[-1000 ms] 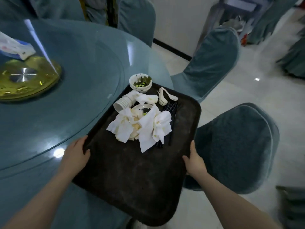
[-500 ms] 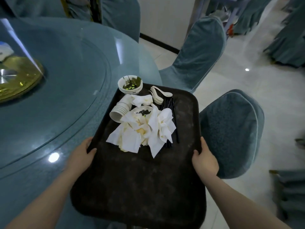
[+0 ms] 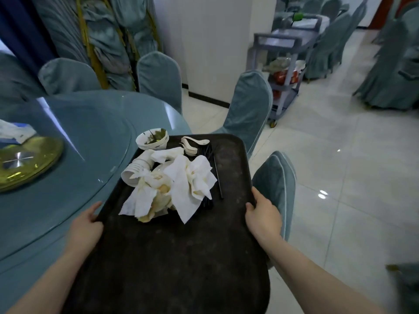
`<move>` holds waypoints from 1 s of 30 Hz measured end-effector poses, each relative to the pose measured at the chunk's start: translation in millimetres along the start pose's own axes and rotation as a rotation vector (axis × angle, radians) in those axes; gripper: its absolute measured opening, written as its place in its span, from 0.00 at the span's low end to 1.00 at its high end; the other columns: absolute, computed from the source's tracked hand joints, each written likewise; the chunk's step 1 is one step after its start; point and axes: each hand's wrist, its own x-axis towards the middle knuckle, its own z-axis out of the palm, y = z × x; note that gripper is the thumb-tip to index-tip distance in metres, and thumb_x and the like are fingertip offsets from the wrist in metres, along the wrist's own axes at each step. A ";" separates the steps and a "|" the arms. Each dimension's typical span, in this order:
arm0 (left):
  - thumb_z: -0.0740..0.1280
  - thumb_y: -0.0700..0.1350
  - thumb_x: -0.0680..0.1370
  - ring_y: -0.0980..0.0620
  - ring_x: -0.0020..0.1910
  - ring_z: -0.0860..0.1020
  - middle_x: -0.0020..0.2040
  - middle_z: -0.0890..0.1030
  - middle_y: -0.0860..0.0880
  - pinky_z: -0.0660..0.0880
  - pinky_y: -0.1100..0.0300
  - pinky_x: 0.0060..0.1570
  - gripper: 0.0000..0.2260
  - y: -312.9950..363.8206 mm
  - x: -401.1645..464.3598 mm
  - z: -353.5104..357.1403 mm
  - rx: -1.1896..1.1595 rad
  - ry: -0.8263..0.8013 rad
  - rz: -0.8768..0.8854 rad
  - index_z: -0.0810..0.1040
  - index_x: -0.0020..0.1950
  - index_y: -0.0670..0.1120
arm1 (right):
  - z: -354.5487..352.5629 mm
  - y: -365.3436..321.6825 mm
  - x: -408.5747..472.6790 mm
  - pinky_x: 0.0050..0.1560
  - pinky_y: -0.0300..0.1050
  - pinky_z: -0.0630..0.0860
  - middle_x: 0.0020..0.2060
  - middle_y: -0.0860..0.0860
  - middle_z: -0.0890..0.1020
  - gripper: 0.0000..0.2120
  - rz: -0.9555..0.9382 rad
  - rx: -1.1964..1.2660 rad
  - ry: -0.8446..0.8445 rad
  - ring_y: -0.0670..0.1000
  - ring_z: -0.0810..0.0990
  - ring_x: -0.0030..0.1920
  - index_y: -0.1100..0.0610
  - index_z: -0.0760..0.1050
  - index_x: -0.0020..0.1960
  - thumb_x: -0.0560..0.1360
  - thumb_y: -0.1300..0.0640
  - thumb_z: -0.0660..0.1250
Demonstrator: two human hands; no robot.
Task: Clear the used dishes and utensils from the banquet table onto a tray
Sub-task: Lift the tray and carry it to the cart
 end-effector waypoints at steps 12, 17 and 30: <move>0.65 0.39 0.76 0.41 0.56 0.78 0.60 0.80 0.42 0.74 0.51 0.53 0.24 182.8 -73.9 60.1 -0.080 -0.011 0.258 0.72 0.70 0.57 | -186.8 82.1 76.6 0.46 0.46 0.74 0.49 0.52 0.83 0.23 -0.067 0.082 0.135 0.58 0.80 0.51 0.44 0.69 0.70 0.76 0.55 0.62; 0.66 0.41 0.76 0.38 0.59 0.76 0.61 0.80 0.41 0.70 0.51 0.50 0.21 267.0 -98.0 125.5 -0.009 0.001 0.380 0.75 0.67 0.57 | -254.9 151.6 104.0 0.42 0.44 0.71 0.38 0.47 0.80 0.21 -0.011 0.146 0.234 0.55 0.81 0.45 0.43 0.72 0.66 0.75 0.56 0.63; 0.66 0.40 0.75 0.48 0.37 0.76 0.41 0.82 0.45 0.68 0.55 0.35 0.21 500.2 -51.9 317.6 -0.047 -0.186 0.547 0.76 0.66 0.56 | -368.0 266.1 269.2 0.47 0.45 0.74 0.48 0.51 0.83 0.20 0.153 0.122 0.369 0.55 0.81 0.49 0.45 0.72 0.67 0.76 0.55 0.63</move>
